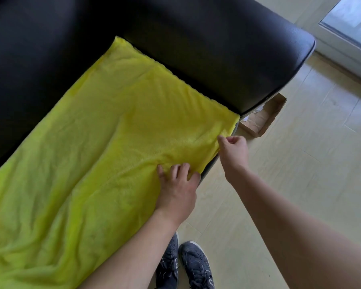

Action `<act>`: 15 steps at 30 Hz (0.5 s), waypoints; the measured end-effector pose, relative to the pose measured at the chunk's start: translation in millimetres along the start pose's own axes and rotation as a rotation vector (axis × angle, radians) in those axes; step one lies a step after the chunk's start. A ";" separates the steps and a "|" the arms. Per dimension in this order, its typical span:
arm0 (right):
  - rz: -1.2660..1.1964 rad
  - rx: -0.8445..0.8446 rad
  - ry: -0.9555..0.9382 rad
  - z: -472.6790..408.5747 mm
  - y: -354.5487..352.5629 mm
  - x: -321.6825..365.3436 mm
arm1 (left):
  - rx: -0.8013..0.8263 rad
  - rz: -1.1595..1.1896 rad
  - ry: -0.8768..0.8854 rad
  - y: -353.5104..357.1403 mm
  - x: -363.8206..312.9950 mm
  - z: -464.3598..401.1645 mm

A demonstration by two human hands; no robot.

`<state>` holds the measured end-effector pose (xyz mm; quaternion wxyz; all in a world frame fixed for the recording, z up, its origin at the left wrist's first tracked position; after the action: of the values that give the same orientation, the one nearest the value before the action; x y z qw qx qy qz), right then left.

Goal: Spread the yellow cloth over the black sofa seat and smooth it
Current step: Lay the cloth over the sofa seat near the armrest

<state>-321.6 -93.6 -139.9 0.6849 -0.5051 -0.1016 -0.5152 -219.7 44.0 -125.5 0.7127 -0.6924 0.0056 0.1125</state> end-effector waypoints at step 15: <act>-0.013 0.275 0.259 9.7 9.9 8.9 | -0.079 0.021 -0.114 2.2 16.3 14.0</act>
<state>-306.0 -91.7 -135.3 0.7515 -0.3356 -0.0850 -0.5616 -206.3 60.4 -129.8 0.6828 -0.7123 -0.0321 0.1593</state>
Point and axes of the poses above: each hand's wrist, its own z-axis away from the middle knuckle, its own y-axis out of the palm, x = y × z, the point moved 2 cm from there along -z, towards the middle knuckle, and after that the axes turned 13 degrees about -x, right-handed, at the moved point
